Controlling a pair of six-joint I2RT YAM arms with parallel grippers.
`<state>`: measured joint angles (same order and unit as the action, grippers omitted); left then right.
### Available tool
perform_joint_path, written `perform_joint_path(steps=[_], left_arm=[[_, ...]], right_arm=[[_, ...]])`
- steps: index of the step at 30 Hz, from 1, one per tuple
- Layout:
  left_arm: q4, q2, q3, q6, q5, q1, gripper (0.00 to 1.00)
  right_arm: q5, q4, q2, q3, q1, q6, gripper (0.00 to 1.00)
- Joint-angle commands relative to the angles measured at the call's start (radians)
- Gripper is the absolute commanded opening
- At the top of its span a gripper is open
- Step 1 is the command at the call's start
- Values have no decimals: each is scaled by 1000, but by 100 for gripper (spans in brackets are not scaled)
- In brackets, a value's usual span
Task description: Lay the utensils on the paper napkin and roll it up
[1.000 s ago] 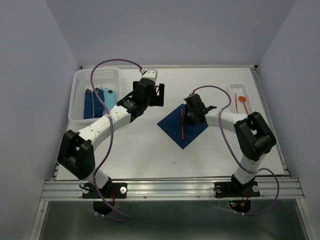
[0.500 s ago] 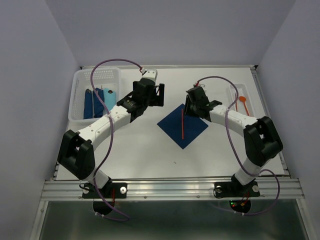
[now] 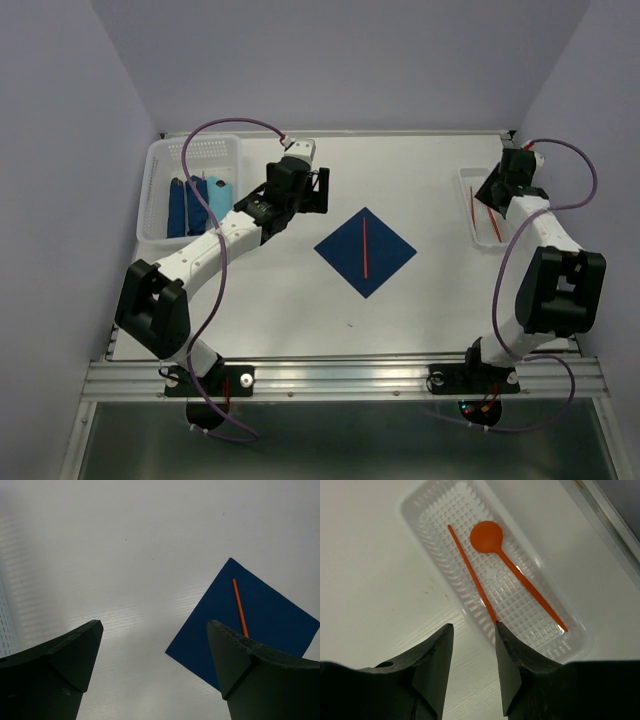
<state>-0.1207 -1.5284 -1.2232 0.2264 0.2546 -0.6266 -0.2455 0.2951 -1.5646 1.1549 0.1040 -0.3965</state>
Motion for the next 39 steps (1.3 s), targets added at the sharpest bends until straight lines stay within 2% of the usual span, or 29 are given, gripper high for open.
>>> perform_joint_path(steps=[1,7,14,25,29,32,39], left_arm=[[21,2,4,7,5,-2,99],[13,-9,-5,4,12,-2,99],[4,-24,-18,2,20,-2,99],[-11,-47,-42,10,20,-2,99],[-14,-47,-42,8,23,-1,99],[-14,-47,-39,8,23,-2,99],[-14,-38,-36,7,25,-2,99]], right_arm=[[106,18,-75,87,104,33,45],[169,32,-247,241,140,68,44],[238,55,-391,333,140,113,42],[285,65,-445,307,140,151,41],[266,73,-453,301,129,165,40],[160,91,-471,305,117,185,40],[124,104,-500,308,117,205,36]])
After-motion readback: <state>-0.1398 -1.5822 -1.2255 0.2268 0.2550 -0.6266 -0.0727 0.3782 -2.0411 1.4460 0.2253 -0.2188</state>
